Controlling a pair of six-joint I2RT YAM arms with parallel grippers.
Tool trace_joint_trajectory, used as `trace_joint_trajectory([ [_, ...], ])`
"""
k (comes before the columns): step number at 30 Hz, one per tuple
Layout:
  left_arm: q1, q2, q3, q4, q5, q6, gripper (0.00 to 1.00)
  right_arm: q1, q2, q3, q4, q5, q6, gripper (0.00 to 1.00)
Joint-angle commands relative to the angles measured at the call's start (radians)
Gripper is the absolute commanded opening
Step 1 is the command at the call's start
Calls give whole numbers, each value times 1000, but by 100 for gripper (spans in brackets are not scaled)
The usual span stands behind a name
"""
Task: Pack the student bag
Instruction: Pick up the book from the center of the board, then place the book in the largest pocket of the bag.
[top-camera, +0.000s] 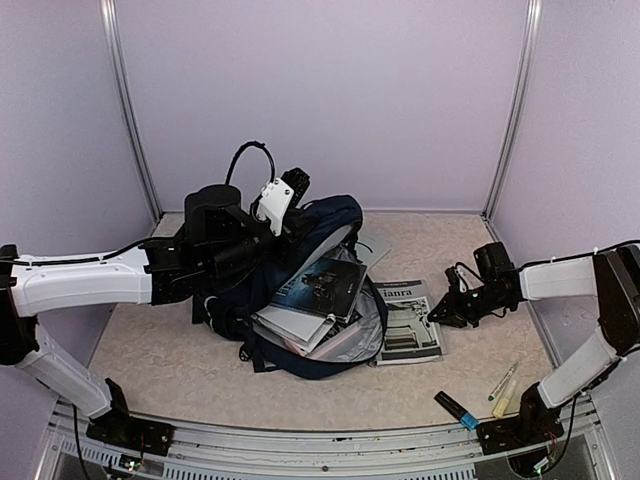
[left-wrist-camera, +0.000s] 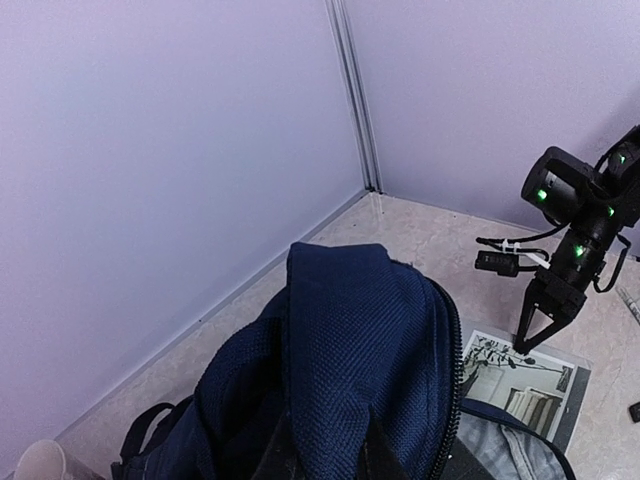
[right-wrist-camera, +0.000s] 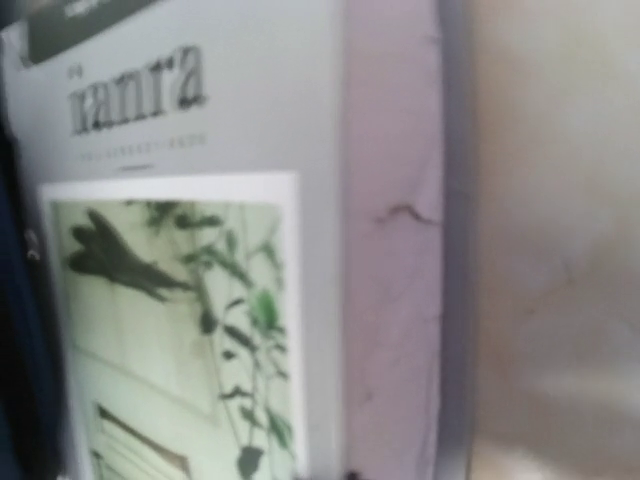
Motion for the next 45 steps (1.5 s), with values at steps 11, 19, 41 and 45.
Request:
trace_joint_trajectory([
  [11, -19, -14, 7, -6, 13, 18, 0, 26, -206, 3, 1, -19, 28, 0],
  [19, -23, -23, 34, -37, -8, 11, 0, -11, -432, 82, -203, 105, -35, 0],
  [41, -26, 10, 118, -71, -134, 125, 0, -43, -611, 198, -467, -261, -84, 0],
  [45, -47, 4, 116, -47, -125, 132, 0, 79, -607, 53, -189, -310, 110, 0],
])
